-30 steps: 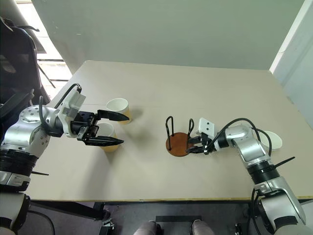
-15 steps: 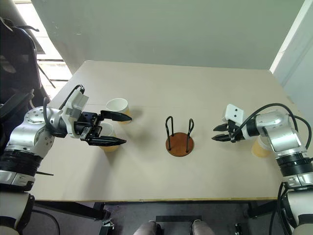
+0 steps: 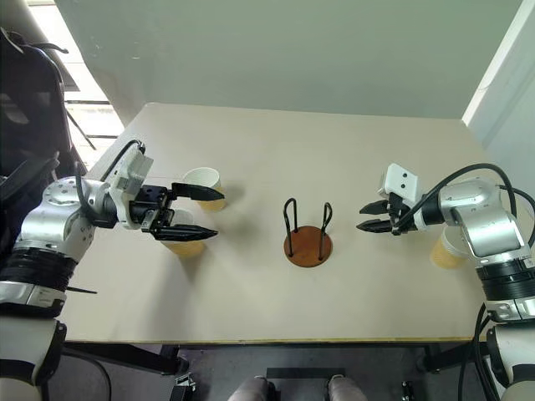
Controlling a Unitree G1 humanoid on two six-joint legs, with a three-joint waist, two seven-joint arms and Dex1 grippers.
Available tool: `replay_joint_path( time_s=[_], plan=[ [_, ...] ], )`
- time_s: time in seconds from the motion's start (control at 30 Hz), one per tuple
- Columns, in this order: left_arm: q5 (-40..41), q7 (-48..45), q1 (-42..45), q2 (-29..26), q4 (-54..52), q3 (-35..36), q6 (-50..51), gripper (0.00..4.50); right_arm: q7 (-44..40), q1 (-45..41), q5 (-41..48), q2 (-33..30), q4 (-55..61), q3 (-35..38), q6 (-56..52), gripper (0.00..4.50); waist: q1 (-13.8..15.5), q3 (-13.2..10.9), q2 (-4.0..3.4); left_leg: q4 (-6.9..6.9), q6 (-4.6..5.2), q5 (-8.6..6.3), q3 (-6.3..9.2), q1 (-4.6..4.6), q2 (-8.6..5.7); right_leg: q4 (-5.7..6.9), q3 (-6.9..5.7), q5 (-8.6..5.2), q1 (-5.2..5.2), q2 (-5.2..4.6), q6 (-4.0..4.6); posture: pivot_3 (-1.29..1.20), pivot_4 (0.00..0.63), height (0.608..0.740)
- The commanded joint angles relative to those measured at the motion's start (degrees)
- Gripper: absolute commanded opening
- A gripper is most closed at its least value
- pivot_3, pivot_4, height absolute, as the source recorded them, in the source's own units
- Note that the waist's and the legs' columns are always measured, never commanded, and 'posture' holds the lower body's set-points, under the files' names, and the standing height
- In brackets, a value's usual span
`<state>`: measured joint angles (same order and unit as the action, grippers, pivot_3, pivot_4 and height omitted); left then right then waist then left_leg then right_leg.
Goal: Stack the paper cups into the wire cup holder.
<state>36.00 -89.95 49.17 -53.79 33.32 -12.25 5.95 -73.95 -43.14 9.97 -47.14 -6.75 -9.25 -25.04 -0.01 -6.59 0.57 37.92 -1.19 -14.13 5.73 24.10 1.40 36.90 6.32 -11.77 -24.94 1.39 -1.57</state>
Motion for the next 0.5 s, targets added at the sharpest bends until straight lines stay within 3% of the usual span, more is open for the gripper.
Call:
replay_joint_path(
  time_s=[0.03, 0.5],
  plan=[
    [-6.8, -2.3, 4.6, -0.9, 4.9, 1.7, -4.2, 4.5, 0.5, -0.6, 0.6, -0.2, 0.6, 1.5, 0.6, 1.69, 0.0, 0.0, 0.0, 0.0, 0.0, 0.0, 0.0, 0.0, 0.0, 0.0, 0.0, 0.0, 0.0, 0.0, 0.0, 0.0, 0.15, 0.74],
    [-31.0, 2.4, 16.0, -0.1, 24.7, 0.4, -23.9, 4.5, 0.2, -1.0, 0.2, 1.1, -1.2, 0.9, 2.2, 1.69, 0.0, 0.0, 0.0, 0.0, 0.03, -0.01, 0.01, 0.05, -0.01, -0.08, 0.02, -0.02, -0.04, 0.0, -0.07, 0.0, 0.15, 0.74]
  ],
)
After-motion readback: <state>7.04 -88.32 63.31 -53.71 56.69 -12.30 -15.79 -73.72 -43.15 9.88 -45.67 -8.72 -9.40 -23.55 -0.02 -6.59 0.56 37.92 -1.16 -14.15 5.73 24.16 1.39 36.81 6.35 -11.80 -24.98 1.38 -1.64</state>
